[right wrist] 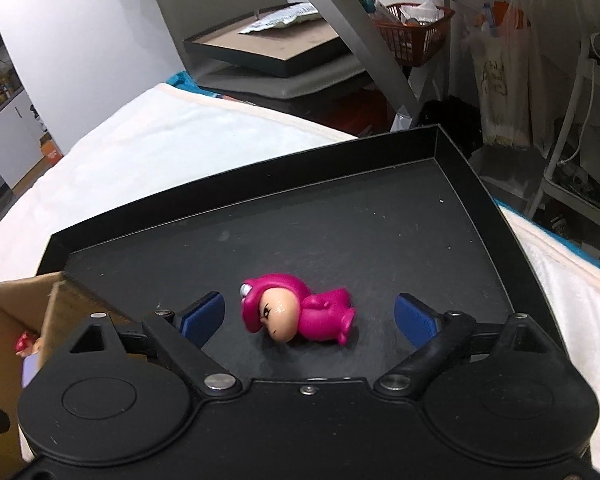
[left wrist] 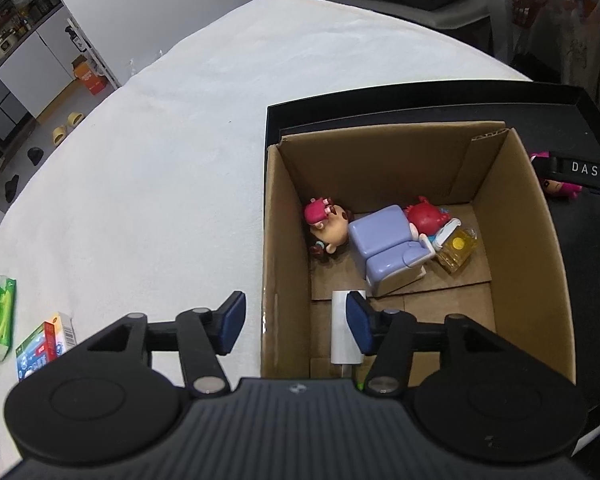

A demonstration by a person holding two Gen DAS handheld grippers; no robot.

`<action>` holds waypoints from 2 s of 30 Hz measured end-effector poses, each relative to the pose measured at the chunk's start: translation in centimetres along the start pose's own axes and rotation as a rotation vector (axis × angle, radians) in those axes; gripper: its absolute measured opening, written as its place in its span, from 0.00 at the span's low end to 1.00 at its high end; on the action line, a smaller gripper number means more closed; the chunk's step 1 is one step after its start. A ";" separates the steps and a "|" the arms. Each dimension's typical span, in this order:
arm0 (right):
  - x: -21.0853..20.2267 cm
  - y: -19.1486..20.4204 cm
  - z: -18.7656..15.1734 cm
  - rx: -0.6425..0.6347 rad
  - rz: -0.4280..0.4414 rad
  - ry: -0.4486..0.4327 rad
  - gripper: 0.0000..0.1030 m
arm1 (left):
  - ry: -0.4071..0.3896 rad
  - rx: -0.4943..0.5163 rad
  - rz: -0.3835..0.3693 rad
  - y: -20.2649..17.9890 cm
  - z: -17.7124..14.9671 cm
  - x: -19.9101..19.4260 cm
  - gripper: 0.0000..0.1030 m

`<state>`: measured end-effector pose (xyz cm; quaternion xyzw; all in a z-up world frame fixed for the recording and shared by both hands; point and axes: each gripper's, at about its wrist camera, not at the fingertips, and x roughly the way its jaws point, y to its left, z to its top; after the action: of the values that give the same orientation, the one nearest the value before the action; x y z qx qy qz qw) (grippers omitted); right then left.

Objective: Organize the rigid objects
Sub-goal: 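Move the right gripper to the pink doll and close on it, then carry the pink doll into the box and open the right gripper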

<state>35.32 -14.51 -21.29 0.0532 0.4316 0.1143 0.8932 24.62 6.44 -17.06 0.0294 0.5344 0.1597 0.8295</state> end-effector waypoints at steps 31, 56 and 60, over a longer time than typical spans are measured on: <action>-6.9 1.0 0.4 -0.063 -0.033 -0.065 0.61 | -0.070 -0.064 -0.057 1.9 -1.8 -2.0 0.64; -12.2 8.0 -0.9 -0.251 -0.031 -0.140 0.61 | -0.093 -0.106 -0.174 4.5 -3.8 -2.4 0.60; -12.2 9.8 -1.3 -0.302 -0.016 -0.139 0.61 | -0.093 -0.114 -0.191 4.8 -3.8 -2.2 0.59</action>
<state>25.43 -8.13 -10.89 -0.0773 0.3473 0.1666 0.9196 19.23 9.89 -15.68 -0.0614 0.4857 0.1087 0.8651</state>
